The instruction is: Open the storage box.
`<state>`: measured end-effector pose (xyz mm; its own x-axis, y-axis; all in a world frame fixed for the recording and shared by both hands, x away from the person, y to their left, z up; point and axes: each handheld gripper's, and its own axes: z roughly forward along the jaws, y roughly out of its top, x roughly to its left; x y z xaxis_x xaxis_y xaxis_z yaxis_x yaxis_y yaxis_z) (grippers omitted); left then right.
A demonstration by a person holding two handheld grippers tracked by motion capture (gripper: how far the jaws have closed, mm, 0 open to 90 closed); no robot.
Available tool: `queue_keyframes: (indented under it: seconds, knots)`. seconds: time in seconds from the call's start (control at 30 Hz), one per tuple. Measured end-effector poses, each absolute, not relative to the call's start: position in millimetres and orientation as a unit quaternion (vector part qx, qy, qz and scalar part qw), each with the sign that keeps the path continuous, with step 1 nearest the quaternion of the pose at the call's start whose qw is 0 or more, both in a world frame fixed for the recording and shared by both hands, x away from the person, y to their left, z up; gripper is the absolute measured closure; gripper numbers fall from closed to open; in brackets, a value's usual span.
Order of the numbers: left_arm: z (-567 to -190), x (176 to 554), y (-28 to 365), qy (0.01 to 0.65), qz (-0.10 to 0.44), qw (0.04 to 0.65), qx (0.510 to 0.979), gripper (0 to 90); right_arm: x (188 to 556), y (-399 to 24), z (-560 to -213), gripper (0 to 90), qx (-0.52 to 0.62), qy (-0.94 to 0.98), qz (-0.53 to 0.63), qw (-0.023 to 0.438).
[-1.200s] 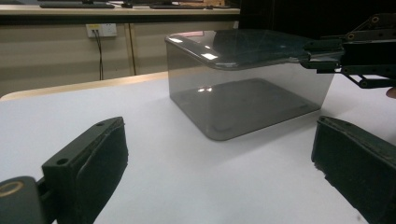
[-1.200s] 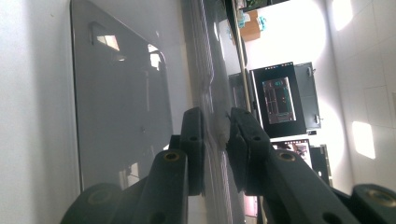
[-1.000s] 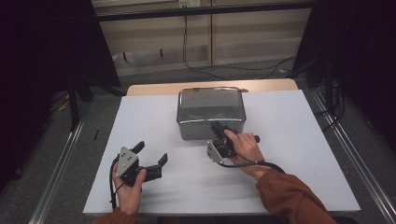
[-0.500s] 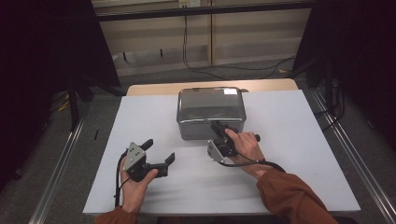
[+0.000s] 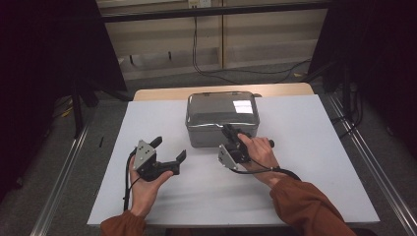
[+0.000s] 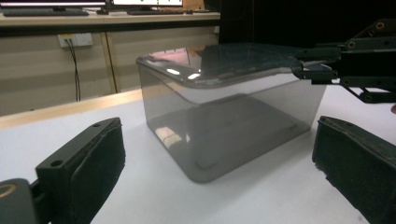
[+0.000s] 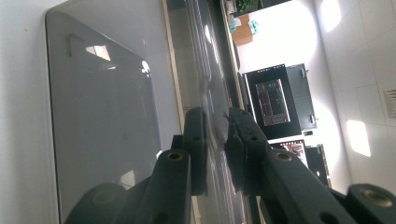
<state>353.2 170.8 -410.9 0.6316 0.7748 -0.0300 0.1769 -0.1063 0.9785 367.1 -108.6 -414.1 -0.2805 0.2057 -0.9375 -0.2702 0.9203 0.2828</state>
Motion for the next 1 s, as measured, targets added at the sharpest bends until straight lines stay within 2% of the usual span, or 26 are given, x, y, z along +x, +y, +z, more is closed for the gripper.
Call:
queue_keyframes:
  seconds: [0.23,0.7,1.0]
  knots:
    - [-407.4,364.1,162.8,0.339,0.243,0.583,0.697,3.3,367.1,-108.8,-412.6,77.6,-0.015,0.776,0.202,0.597]
    - [-410.4,393.6,155.9,0.341,0.256,0.571,0.701,3.2,368.8,-108.8,-404.9,78.3,-0.016,0.771,0.207,0.602]
    - [-402.8,406.4,148.0,0.319,0.269,0.567,0.710,3.0,369.5,-109.5,-402.9,78.4,-0.015,0.768,0.210,0.604]
